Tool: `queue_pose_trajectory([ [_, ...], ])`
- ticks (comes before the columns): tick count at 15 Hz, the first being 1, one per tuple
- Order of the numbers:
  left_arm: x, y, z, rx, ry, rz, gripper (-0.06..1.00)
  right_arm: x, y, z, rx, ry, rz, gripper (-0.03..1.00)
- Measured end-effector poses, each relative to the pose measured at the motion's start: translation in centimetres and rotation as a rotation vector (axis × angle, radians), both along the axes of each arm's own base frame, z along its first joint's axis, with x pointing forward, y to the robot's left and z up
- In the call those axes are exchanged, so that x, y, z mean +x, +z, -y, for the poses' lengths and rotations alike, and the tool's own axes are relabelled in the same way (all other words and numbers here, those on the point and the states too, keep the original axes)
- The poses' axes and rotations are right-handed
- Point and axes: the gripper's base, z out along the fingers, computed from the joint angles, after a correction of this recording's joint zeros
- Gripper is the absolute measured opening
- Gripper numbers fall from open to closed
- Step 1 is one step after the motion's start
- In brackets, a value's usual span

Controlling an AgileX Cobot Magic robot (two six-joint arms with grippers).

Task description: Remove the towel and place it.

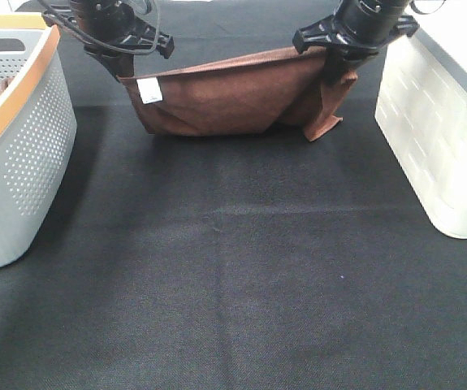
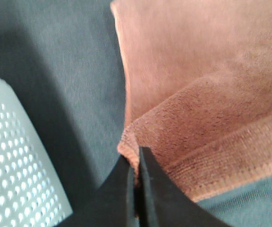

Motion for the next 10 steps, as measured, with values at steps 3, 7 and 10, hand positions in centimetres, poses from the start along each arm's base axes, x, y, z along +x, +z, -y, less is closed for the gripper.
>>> queue_pose_trajectory([
  [3,-0.3,0.0,0.6,-0.070,-0.005,-0.033,0.00,-0.9,-0.2,0.1,-0.002,0.008,-0.104,0.00],
  [7,-1.0,-1.9,0.5,-0.066,-0.003,-0.114,0.00,-1.7,-0.3,0.0,0.004,0.021,-0.198,0.00],
  [10,-2.6,-3.9,0.7,-0.042,-0.009,-0.210,0.00,-2.1,-0.3,-0.1,0.021,0.024,-0.236,0.00],
])
